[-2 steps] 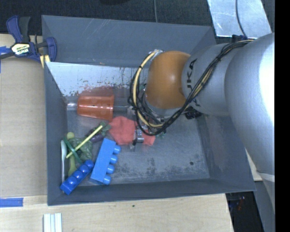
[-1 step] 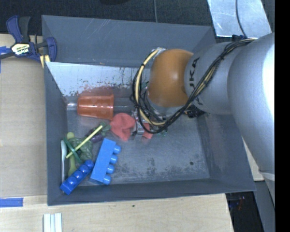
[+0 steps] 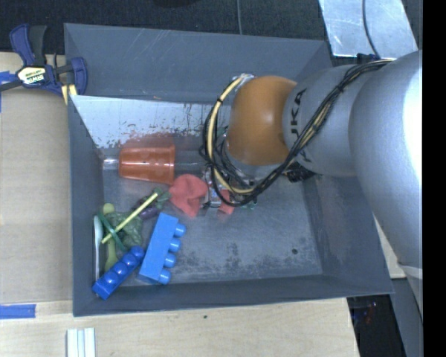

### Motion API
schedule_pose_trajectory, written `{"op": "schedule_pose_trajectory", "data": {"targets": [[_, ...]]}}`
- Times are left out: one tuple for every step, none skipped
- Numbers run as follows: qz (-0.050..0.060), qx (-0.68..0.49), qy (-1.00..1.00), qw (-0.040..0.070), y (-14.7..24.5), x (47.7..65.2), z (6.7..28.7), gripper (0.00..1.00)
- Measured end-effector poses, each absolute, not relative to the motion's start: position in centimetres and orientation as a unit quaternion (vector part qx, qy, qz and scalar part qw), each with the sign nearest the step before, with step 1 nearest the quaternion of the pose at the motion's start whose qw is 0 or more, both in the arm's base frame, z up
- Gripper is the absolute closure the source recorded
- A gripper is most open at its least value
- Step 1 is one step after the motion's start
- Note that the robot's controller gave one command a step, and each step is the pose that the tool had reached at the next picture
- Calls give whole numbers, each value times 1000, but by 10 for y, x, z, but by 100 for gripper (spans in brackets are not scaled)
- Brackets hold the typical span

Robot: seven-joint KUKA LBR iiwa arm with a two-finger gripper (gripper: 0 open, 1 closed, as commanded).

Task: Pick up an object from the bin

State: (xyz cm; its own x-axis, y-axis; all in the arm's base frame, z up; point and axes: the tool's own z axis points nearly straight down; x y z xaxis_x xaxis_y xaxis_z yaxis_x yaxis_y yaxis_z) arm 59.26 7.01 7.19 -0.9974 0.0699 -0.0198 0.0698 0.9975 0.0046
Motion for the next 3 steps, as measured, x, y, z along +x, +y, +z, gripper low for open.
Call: {"op": "schedule_pose_trajectory", "data": {"targets": [[2, 35, 999, 11, 70, 592, 77, 100], [2, 35, 999, 7, 70, 590, 108, 100], [2, 35, 999, 10, 70, 592, 159, 100]]}}
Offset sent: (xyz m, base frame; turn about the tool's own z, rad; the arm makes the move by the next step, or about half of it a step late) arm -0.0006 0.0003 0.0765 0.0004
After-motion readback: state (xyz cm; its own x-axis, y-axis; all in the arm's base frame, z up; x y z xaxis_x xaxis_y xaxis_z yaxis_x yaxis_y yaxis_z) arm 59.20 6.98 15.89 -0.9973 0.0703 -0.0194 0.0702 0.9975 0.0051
